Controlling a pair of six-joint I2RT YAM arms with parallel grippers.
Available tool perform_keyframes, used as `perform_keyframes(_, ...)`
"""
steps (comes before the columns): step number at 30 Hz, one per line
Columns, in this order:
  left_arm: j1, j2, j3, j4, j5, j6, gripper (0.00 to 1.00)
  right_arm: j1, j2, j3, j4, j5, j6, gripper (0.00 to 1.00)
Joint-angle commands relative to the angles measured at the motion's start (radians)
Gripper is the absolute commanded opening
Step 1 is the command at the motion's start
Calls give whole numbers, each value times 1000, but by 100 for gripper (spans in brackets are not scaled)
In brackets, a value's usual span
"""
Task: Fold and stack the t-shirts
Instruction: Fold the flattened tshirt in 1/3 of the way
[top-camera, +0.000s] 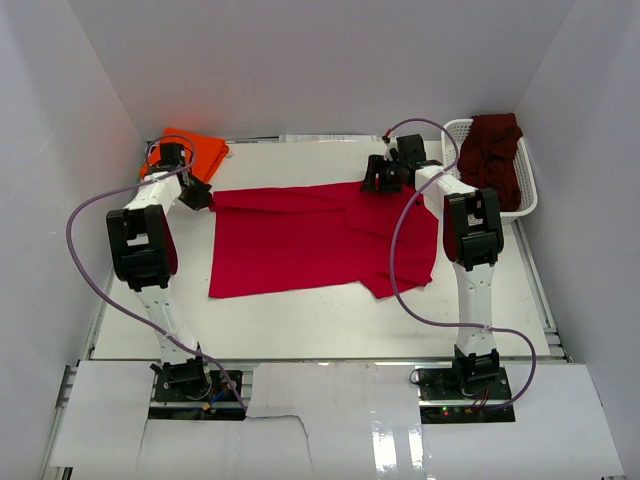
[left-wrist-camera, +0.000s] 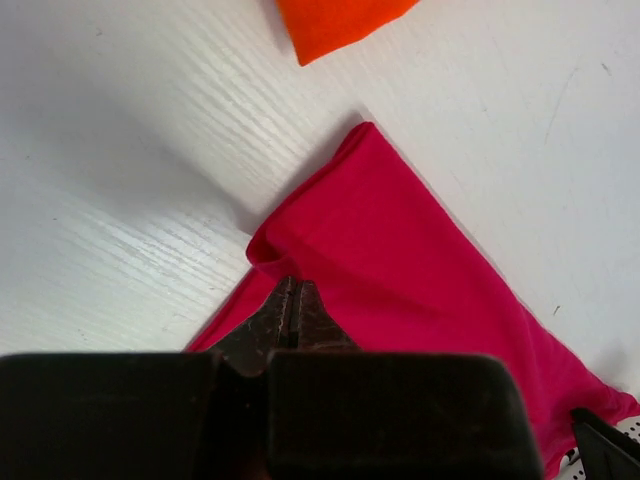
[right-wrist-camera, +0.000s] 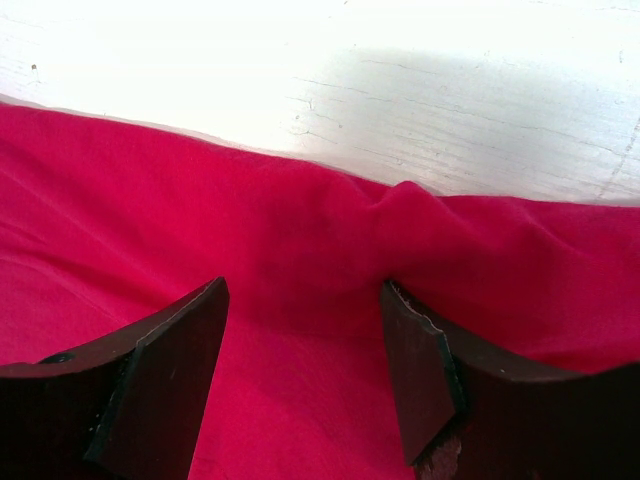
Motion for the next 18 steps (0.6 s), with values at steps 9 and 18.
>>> perform_keyframes(9, 19, -77, -76, -39, 41, 14, 0, -13, 37, -3, -39, 27, -23, 69)
perform_keyframes(18, 19, -128, -144, -32, 43, 32, 0, -11, 36, -5, -37, 22, -20, 69)
